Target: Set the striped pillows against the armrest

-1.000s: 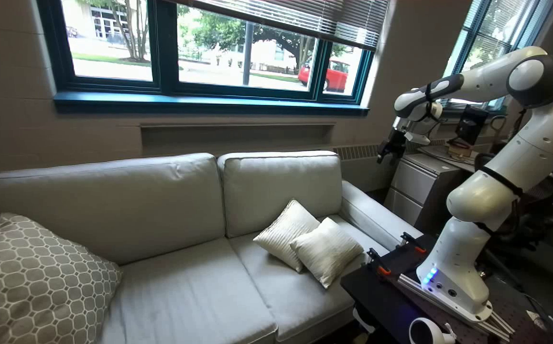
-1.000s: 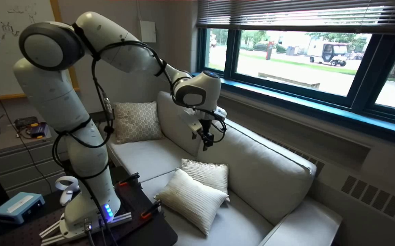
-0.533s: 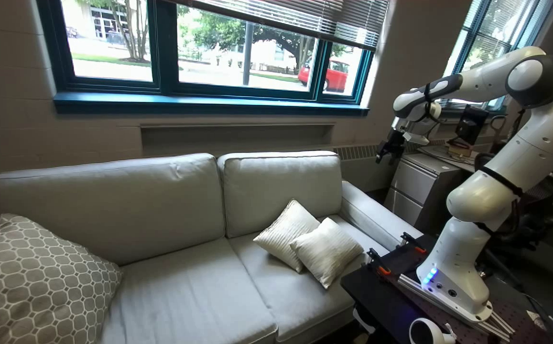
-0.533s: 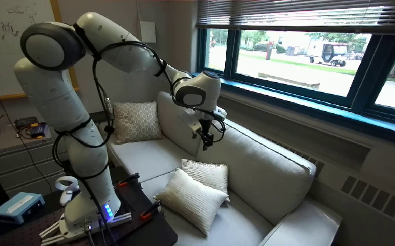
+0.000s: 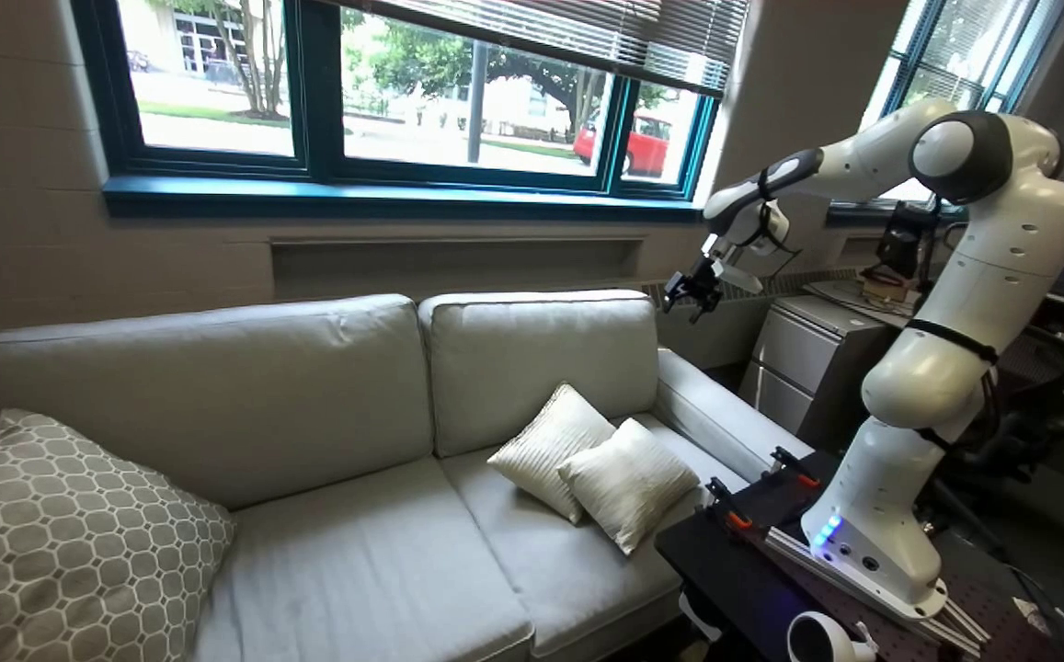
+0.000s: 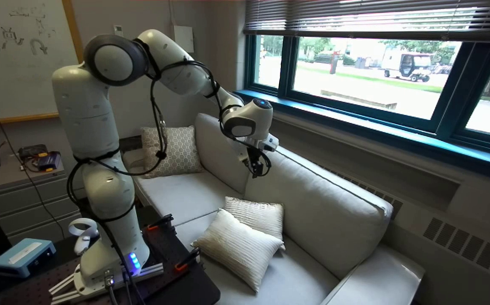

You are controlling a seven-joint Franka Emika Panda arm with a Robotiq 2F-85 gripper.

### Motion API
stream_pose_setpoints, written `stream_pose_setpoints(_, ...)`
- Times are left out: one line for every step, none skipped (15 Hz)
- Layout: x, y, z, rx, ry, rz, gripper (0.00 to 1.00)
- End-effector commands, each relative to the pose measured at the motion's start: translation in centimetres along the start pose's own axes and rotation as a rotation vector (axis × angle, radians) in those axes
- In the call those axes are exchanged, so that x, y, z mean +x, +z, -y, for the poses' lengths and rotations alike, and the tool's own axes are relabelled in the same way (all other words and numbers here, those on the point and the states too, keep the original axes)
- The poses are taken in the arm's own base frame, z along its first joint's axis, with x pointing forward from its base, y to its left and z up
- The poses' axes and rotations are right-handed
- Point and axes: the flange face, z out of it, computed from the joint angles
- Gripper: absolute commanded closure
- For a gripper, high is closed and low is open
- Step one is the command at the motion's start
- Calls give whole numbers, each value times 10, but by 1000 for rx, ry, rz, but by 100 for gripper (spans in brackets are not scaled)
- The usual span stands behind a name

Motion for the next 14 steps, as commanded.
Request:
stream_pose_setpoints(45,36,13,48,125,-10,0)
stream_pose_setpoints(54,46,13,48,157,1,0)
stream_pose_setpoints(29,32,13,33,91,1,0)
stream_pose_setpoints(37,42,13,32,113,8,0)
stream_pose_setpoints(43,50,13,30,125,14,0)
stream_pose_setpoints(47,54,11,29,130,17,0)
stream_pose_setpoints(49,55,10,29,133,17,0)
stream_pose_setpoints(50,55,9,29,135,14,0)
stream_pose_setpoints(50,52,5,29,152,0,0)
stream_pose_setpoints(52,55,2,40,159,3,0)
stream_pose_setpoints(58,62,-2,52,175,4,0)
stream_pose_setpoints(61,70,-6,62,190,9,0)
stream_pose_setpoints(66,83,-9,74,205,26,0)
stream_pose_setpoints(68,95,-12,81,214,47,0)
